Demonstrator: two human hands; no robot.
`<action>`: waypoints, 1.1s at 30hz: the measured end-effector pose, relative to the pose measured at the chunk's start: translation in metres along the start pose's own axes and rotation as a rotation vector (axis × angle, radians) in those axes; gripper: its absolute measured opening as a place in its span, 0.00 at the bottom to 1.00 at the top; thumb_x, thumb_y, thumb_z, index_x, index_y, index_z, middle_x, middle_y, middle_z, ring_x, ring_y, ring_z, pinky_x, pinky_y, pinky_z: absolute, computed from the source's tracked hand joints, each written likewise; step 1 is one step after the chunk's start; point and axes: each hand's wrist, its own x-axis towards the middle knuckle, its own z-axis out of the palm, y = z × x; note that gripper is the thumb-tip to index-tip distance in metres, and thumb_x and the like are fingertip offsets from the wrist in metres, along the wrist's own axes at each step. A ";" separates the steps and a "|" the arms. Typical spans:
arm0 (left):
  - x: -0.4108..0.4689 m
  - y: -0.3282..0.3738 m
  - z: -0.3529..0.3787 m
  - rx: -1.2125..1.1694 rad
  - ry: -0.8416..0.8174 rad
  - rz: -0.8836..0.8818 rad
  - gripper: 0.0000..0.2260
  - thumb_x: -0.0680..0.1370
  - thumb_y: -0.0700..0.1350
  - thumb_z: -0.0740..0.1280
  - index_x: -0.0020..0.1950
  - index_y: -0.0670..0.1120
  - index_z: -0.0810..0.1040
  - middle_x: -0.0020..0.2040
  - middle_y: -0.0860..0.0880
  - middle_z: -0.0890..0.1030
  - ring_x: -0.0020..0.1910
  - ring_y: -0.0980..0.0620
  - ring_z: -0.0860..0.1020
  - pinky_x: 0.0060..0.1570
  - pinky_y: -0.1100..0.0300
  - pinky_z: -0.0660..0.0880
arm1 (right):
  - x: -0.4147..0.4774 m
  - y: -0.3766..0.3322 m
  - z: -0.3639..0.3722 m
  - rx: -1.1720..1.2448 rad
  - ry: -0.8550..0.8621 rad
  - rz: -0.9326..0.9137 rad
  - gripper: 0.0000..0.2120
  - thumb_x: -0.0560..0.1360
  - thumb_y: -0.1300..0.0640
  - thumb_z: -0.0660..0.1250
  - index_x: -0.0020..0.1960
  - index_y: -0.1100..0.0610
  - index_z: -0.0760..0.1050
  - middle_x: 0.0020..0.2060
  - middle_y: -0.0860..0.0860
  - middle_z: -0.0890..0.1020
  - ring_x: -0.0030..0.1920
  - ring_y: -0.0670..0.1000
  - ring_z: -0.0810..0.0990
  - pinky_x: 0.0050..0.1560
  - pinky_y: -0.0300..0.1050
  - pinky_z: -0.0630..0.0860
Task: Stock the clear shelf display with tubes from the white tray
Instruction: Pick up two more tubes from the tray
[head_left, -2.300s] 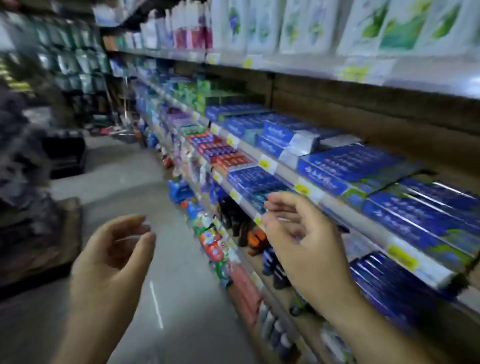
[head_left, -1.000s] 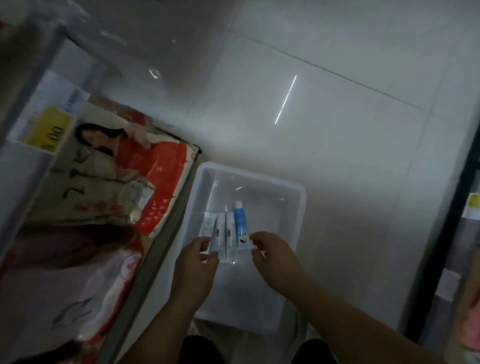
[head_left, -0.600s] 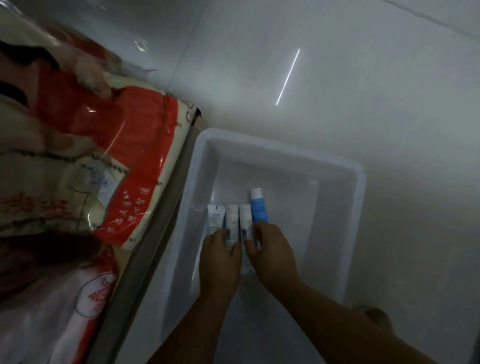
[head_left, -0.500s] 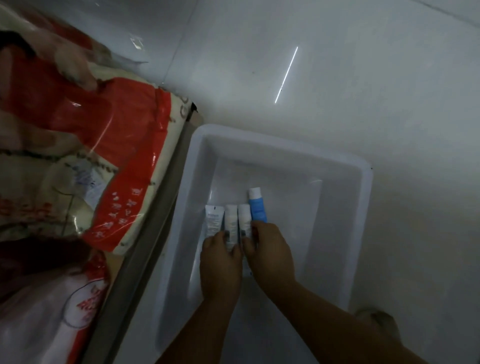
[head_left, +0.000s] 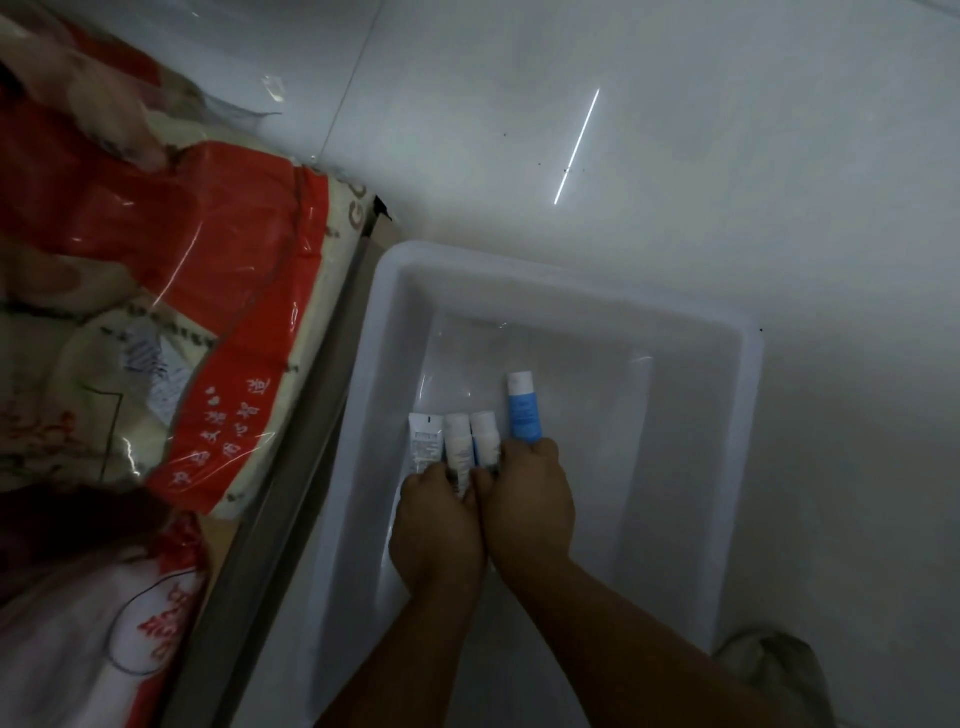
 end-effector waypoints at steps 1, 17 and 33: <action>0.001 0.001 0.000 -0.019 0.001 -0.015 0.18 0.77 0.60 0.63 0.56 0.49 0.81 0.55 0.47 0.81 0.51 0.47 0.81 0.40 0.58 0.70 | 0.002 0.001 0.000 0.015 0.005 0.008 0.13 0.74 0.50 0.67 0.56 0.55 0.76 0.54 0.53 0.74 0.49 0.53 0.79 0.49 0.47 0.78; -0.071 0.054 -0.095 -0.569 -0.147 0.215 0.15 0.73 0.44 0.74 0.58 0.47 0.79 0.53 0.50 0.82 0.49 0.56 0.82 0.44 0.66 0.79 | -0.042 -0.004 -0.155 0.478 -0.121 -0.204 0.11 0.73 0.54 0.69 0.56 0.49 0.79 0.46 0.41 0.83 0.47 0.36 0.81 0.46 0.27 0.76; -0.370 0.242 -0.493 -0.631 -0.414 0.662 0.15 0.76 0.36 0.70 0.56 0.54 0.83 0.48 0.58 0.88 0.47 0.58 0.86 0.43 0.68 0.79 | -0.285 -0.149 -0.591 0.899 0.038 -0.357 0.18 0.76 0.66 0.65 0.60 0.46 0.74 0.47 0.48 0.87 0.49 0.48 0.86 0.52 0.48 0.82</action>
